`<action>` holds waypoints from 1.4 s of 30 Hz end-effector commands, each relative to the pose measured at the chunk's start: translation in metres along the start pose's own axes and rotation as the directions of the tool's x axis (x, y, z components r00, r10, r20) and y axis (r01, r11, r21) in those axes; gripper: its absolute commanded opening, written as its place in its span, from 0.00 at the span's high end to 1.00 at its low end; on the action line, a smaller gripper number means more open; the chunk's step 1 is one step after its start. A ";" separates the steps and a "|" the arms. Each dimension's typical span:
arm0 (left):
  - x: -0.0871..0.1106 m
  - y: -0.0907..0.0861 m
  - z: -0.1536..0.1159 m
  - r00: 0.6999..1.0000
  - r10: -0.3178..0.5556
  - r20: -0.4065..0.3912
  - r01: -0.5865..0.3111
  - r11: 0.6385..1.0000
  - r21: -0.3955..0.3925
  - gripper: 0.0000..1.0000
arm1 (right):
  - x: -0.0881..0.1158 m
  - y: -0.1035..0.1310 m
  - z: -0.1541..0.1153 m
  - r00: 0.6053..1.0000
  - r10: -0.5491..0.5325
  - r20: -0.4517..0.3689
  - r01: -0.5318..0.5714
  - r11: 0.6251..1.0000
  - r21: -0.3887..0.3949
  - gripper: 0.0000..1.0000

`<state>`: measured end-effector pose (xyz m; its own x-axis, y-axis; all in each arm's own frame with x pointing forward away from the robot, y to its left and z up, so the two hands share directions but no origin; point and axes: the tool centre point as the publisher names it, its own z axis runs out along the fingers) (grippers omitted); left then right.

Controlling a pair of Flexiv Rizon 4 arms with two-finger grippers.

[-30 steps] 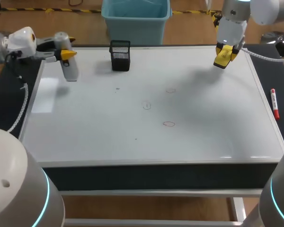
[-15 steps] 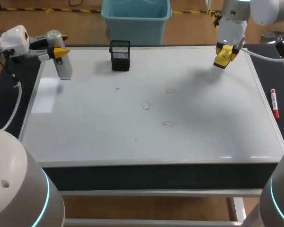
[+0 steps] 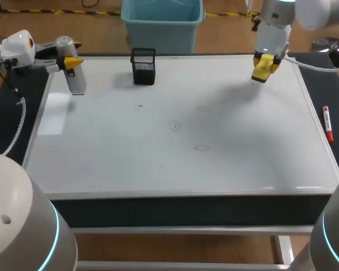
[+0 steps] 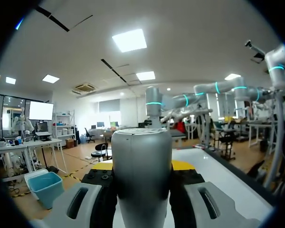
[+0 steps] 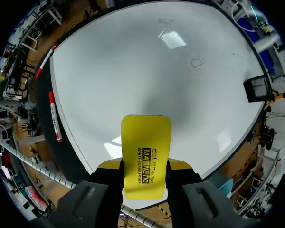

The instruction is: Pick up the inspection probe, press it on each red-marked spot on the whiteboard one by one, put down the probe, pick up the eraser, and wipe off all the red marks.

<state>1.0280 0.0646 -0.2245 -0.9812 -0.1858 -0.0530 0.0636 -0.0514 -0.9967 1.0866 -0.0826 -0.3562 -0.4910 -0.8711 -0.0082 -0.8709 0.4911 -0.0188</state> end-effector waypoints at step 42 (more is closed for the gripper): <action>-0.001 0.000 0.000 1.000 0.000 -0.002 0.000 1.000 0.002 1.00 | -0.154 0.266 0.019 0.911 -0.412 -0.031 0.410 0.910 -0.057 1.00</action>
<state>1.0280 0.0646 -0.2245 -0.9812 -0.1858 -0.0529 0.0635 -0.0513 -0.9967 0.9284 0.1810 -0.3811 -0.0901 -0.9958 0.0178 -0.9953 0.0907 0.0350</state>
